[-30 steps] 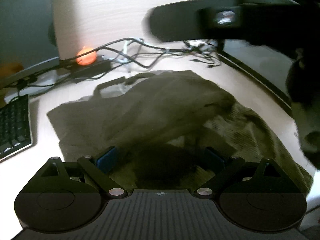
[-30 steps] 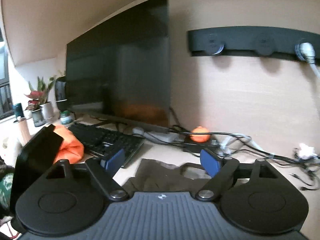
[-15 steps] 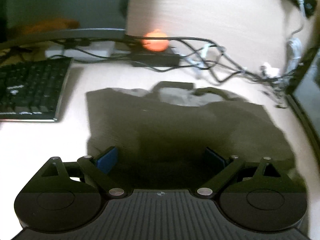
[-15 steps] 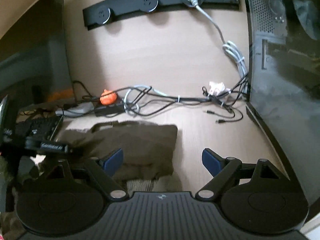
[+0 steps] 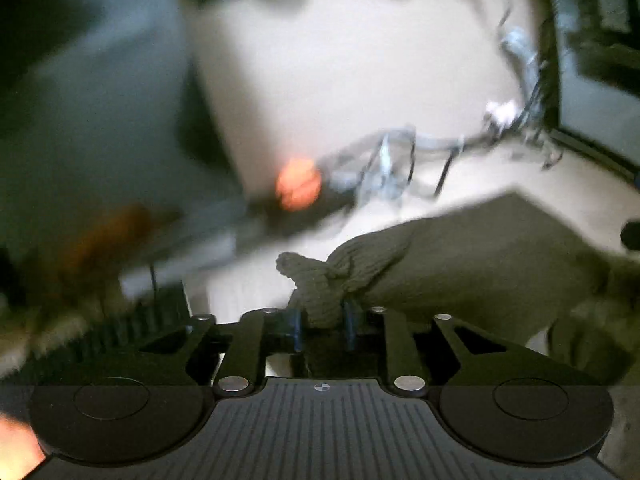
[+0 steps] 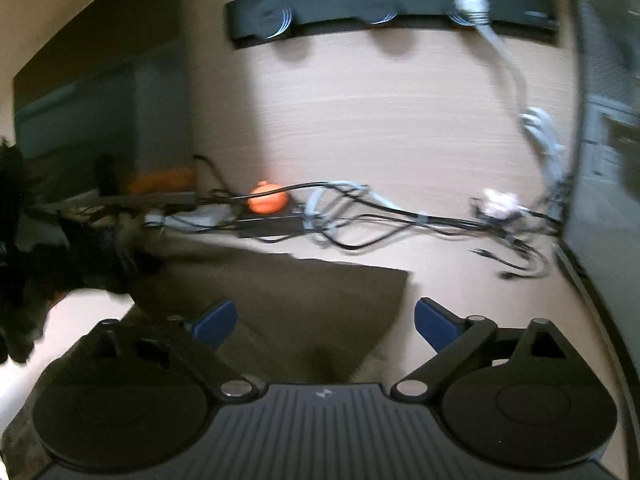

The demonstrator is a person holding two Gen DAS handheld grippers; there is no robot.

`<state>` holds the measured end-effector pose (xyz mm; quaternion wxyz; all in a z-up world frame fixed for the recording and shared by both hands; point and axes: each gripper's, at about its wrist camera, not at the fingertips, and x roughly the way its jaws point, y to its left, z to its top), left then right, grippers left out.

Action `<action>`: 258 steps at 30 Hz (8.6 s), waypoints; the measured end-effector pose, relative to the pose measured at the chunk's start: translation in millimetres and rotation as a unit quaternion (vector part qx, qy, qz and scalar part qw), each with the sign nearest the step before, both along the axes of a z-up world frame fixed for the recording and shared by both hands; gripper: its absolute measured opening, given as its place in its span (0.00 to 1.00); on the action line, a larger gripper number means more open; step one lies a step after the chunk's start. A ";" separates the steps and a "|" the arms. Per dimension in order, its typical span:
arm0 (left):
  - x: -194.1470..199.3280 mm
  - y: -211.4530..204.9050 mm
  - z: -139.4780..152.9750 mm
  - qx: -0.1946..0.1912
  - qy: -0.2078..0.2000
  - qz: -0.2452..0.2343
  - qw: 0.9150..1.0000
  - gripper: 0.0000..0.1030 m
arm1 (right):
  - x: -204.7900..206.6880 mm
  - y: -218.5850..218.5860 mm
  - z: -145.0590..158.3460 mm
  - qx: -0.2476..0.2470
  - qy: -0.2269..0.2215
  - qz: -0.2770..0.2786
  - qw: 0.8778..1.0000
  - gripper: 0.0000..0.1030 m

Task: Fold clothes

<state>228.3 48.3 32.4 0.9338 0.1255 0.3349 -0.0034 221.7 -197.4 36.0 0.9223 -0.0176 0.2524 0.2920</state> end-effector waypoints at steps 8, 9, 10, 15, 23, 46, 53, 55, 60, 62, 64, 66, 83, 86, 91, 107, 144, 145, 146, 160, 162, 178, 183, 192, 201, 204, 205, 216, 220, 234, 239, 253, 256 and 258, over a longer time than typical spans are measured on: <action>-7.1 45.8 7.4 -0.179 0.000 0.067 0.981 0.94 | 62.9 44.0 -46.6 0.030 0.110 0.066 0.991 1.00; -8.0 51.5 8.3 -0.202 0.000 0.076 0.977 0.94 | 69.4 46.1 -57.9 0.022 0.124 0.055 0.991 1.00; -7.8 55.7 8.4 -0.220 0.001 0.081 0.972 0.94 | 68.6 47.4 -62.7 0.015 0.115 0.055 0.992 1.00; 22.3 39.0 -12.5 -0.227 0.035 0.031 0.973 0.96 | 49.8 63.3 -75.2 -0.070 0.043 0.072 0.994 1.00; 70.3 12.1 -45.9 -0.236 0.089 -0.048 0.967 0.96 | 63.7 47.5 -75.9 -0.080 0.041 0.070 0.994 1.00; 31.9 27.6 -18.3 -0.266 0.077 0.019 0.961 0.99 | 110.5 38.5 -41.7 -0.210 -0.038 -0.034 0.976 1.00; 6.3 12.5 -23.7 -0.218 0.054 0.038 0.974 0.99 | 147.0 89.4 -31.4 -0.240 -0.053 0.007 0.969 1.00; -2.2 9.4 -22.0 -0.203 0.046 0.044 0.977 0.99 | 165.8 106.9 -45.9 -0.266 -0.034 0.007 0.963 1.00; -18.7 9.3 -23.4 -0.173 0.055 0.051 0.982 0.99 | 193.3 120.8 -66.4 -0.279 -0.013 -0.021 0.960 1.00; -22.3 12.2 -27.0 -0.174 0.064 0.057 0.981 0.99 | 197.2 116.1 -65.2 -0.263 -0.001 -0.028 0.964 1.00; -24.2 13.5 -29.4 -0.174 0.071 0.061 0.980 0.99 | 196.8 106.8 -61.2 -0.243 0.004 -0.045 0.969 1.00; -25.2 13.7 -30.9 -0.172 0.076 0.064 0.980 0.99 | 183.1 87.4 -42.7 -0.206 -0.019 -0.068 0.976 1.00; -4.0 -11.1 -19.7 -0.152 0.076 0.017 0.985 0.99 | 84.3 13.9 -42.7 -0.194 0.017 -0.056 0.979 1.00; -1.1 -17.8 -15.9 -0.155 0.077 -0.018 0.985 0.99 | 74.1 8.9 -32.2 -0.180 0.008 -0.057 0.982 1.00; 1.8 -16.4 -26.6 -0.190 0.117 -0.076 0.972 0.99 | 52.6 -2.0 -31.8 -0.208 -0.001 -0.037 0.977 1.00; 27.2 15.4 3.1 -0.269 0.051 -0.043 0.961 0.99 | 76.9 -5.4 -22.4 -0.137 0.023 -0.069 0.988 1.00; 103.3 73.3 -55.7 -0.257 0.109 0.165 0.946 0.91 | 198.5 -2.4 -63.2 -0.006 0.202 -0.041 0.979 0.53; 107.0 70.8 -55.9 -0.256 0.110 0.159 0.947 0.91 | 199.0 -1.2 -63.3 -0.010 0.203 -0.036 0.978 0.51; 109.7 68.8 -55.9 -0.259 0.111 0.152 0.947 0.85 | 198.9 -1.1 -61.8 -0.011 0.208 -0.026 0.978 0.41; 119.7 64.4 -54.4 -0.261 0.122 0.111 0.951 0.84 | 219.4 11.0 -64.3 -0.018 0.224 0.003 0.974 0.42; 122.7 59.3 -54.5 -0.254 0.122 0.100 0.954 0.84 | 219.1 17.8 -64.3 -0.024 0.223 0.015 0.974 0.34; 39.5 26.6 32.6 -0.162 0.077 -0.088 0.980 0.16 | 100.0 -43.3 24.3 0.043 0.184 0.092 0.978 0.16; -42.6 20.2 27.8 -0.138 0.116 -0.100 0.978 0.16 | 32.4 -70.7 3.3 0.007 0.229 0.087 0.969 0.15; -116.4 30.7 -2.5 -0.183 0.202 -0.148 0.951 0.59 | -33.9 -107.7 -14.8 -0.093 0.226 0.109 0.963 0.69; -91.6 86.7 5.2 -0.383 0.156 -0.044 0.909 0.91 | 30.5 -115.1 -13.2 0.071 0.266 0.038 0.960 0.76; -73.9 75.6 -3.3 -0.398 0.154 -0.048 0.903 0.92 | 38.0 -86.1 -43.3 0.060 0.289 0.049 0.954 0.76; -68.0 71.9 -6.1 -0.403 0.153 -0.049 0.901 0.92 | 41.3 -79.2 -47.2 0.071 0.294 0.051 0.952 0.76; -41.5 59.4 -41.2 -0.432 0.203 -0.062 0.877 0.92 | 70.5 -57.6 -34.7 0.132 0.286 0.071 0.946 0.77; -24.4 51.5 -46.5 -0.424 0.209 -0.064 0.879 0.92 | 82.7 -53.7 -30.6 0.142 0.280 0.072 0.947 0.77; 40.3 64.9 -16.1 -0.447 0.160 -0.112 0.873 0.92 | 132.8 -45.6 -57.4 0.181 0.351 0.082 0.915 0.82; 23.9 76.7 -7.6 -0.523 0.157 -0.145 0.825 0.92 | 110.5 -67.1 -16.0 0.246 0.339 0.159 0.894 0.82; -23.6 73.4 -47.6 -0.476 0.213 -0.083 0.849 0.94 | 78.6 -88.7 -45.5 0.140 0.381 0.125 0.905 0.90; -15.0 67.8 -53.9 -0.476 0.217 -0.073 0.849 0.94 | 78.3 -85.4 -57.4 0.172 0.397 0.128 0.893 0.94; -15.7 64.7 -51.7 -0.486 0.218 -0.079 0.843 0.94 | 72.9 -83.1 -58.3 0.194 0.399 0.139 0.885 0.94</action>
